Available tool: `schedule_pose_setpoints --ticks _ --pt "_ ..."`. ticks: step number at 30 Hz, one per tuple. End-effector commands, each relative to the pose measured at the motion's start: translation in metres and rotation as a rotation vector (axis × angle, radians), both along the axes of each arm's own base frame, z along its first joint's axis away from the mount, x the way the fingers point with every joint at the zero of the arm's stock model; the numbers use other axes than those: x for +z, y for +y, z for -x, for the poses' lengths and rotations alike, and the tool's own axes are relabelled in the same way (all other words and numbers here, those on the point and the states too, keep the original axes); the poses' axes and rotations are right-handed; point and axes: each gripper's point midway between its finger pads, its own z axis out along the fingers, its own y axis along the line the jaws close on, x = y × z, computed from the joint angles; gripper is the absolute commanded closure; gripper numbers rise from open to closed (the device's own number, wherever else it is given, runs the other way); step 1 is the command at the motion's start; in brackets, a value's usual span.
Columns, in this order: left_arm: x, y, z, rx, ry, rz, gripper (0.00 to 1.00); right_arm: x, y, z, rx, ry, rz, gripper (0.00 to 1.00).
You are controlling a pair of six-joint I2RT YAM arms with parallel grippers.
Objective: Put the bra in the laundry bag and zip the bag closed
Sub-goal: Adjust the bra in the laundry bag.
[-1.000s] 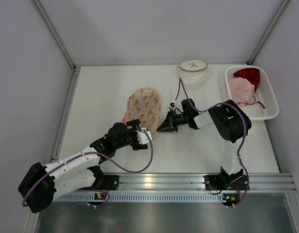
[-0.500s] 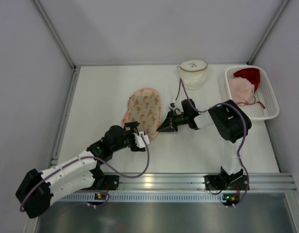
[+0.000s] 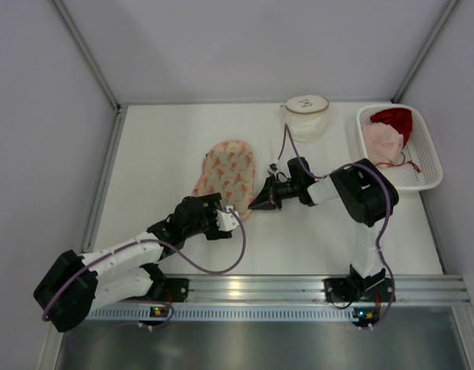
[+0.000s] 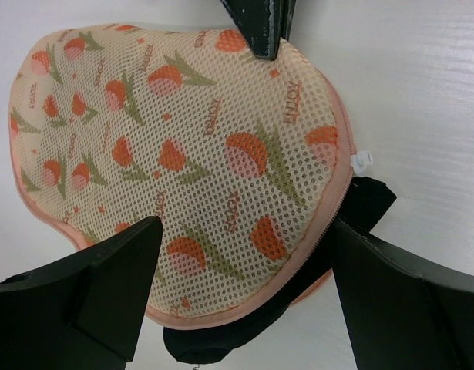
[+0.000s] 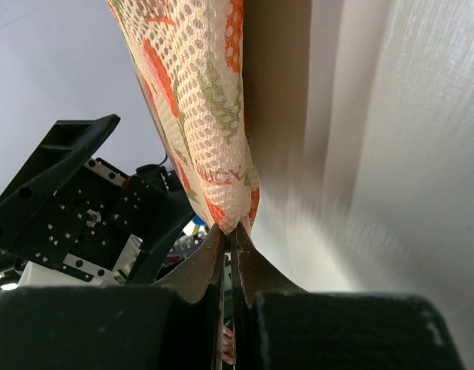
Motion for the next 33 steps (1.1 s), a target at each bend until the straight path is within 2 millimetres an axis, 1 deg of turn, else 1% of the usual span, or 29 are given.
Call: schedule_pose_setpoints --ticks 1,5,9,12,13,15,17,19,20,22,24,25,26,27,28,29,30,31,32,33 --pt "0.023 -0.006 -0.019 0.032 -0.08 0.073 0.07 0.016 0.005 0.007 0.05 -0.069 -0.046 1.0" --pt "0.031 -0.011 -0.023 0.03 -0.105 0.108 0.07 0.012 0.007 0.011 0.073 -0.059 -0.038 1.0" --pt "0.034 -0.017 -0.028 0.014 -0.134 0.126 0.08 0.014 0.011 0.016 0.096 -0.055 -0.046 1.0" --pt "0.032 -0.023 -0.032 0.0 -0.157 0.137 0.08 0.014 0.016 0.021 0.127 -0.035 -0.06 1.0" --pt "0.026 -0.025 -0.033 -0.013 -0.15 0.128 0.08 0.013 0.016 0.024 0.139 -0.02 -0.065 1.0" --pt "0.029 -0.03 -0.036 -0.022 -0.169 0.143 0.08 0.015 0.02 0.026 0.155 -0.015 -0.076 1.0" --pt "0.023 -0.035 -0.038 -0.036 -0.157 0.137 0.09 0.014 0.022 0.03 0.172 -0.006 -0.079 1.0" --pt "0.023 -0.039 -0.042 -0.043 -0.163 0.142 0.09 0.015 0.022 0.031 0.177 -0.003 -0.082 1.0" --pt "0.017 -0.041 -0.042 -0.048 -0.149 0.133 0.1 0.014 0.022 0.032 0.182 0.0 -0.083 1.0" --pt "0.018 -0.043 -0.045 -0.043 -0.146 0.141 0.1 0.014 0.022 0.032 0.179 0.003 -0.078 1.0" --pt "0.023 -0.04 -0.047 -0.029 -0.165 0.141 0.1 0.012 0.021 0.031 0.178 -0.008 -0.072 1.0" --pt "0.022 -0.036 -0.045 -0.033 -0.173 0.116 0.1 0.01 0.021 0.03 0.174 -0.008 -0.065 1.0" --pt "0.033 -0.033 -0.042 -0.037 -0.191 0.118 0.1 0.008 0.019 0.029 0.169 0.001 -0.057 1.0" --pt "0.035 -0.032 -0.036 -0.059 -0.181 0.117 0.09 0.007 0.019 0.028 0.168 0.0 -0.055 1.0" --pt "0.054 -0.029 -0.031 -0.072 -0.215 0.142 0.09 0.005 0.019 0.026 0.161 0.001 -0.051 1.0" --pt "0.041 -0.021 -0.02 -0.085 -0.152 0.095 0.09 0.003 0.018 0.024 0.155 0.002 -0.048 1.0" --pt "0.044 -0.02 -0.011 -0.114 -0.138 0.099 0.09 0.003 0.018 0.022 0.152 -0.003 -0.048 1.0" --pt "0.057 -0.017 -0.003 -0.124 -0.152 0.119 0.08 0.003 0.018 0.02 0.151 -0.003 -0.047 1.0" --pt "0.049 -0.011 0.007 -0.134 -0.106 0.094 0.08 0.002 0.018 0.02 0.149 -0.002 -0.045 1.0" --pt "0.047 -0.007 0.013 -0.139 -0.092 0.087 0.08 0.002 0.018 0.018 0.148 -0.005 -0.047 1.0"
